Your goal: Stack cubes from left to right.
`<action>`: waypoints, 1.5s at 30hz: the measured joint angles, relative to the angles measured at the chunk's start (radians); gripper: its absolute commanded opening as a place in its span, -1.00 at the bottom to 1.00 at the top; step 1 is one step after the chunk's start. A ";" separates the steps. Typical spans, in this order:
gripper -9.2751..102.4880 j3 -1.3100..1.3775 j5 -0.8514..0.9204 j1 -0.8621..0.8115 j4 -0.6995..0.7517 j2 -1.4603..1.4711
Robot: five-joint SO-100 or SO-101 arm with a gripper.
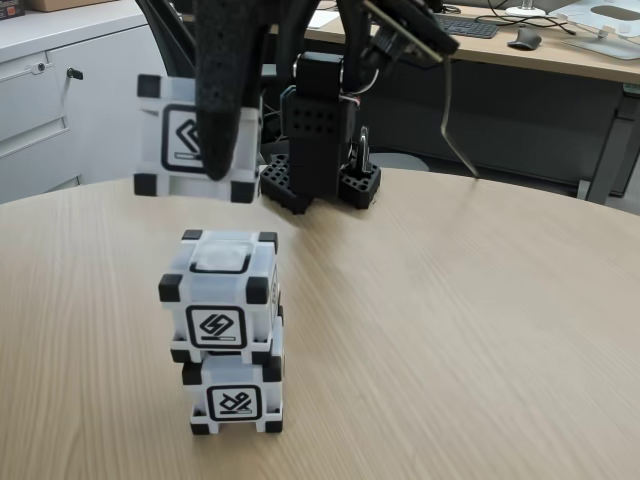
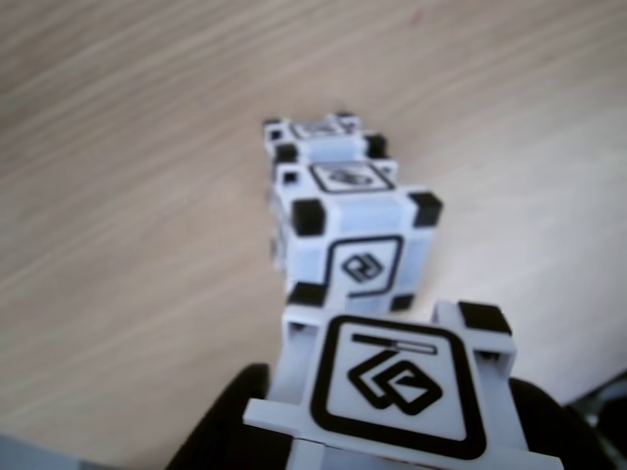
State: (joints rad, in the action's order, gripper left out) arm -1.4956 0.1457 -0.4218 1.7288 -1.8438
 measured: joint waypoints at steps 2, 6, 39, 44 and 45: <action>-0.84 0.040 -0.005 0.000 0.000 0.018; -0.84 0.098 -0.006 0.000 0.000 0.055; -0.84 0.048 -0.164 0.005 0.000 0.064; -0.84 0.032 -0.164 0.005 0.000 0.064; -0.84 0.032 -0.164 0.005 0.000 0.064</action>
State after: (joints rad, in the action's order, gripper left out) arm -1.4634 -0.0184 -0.4172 1.7288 -1.7794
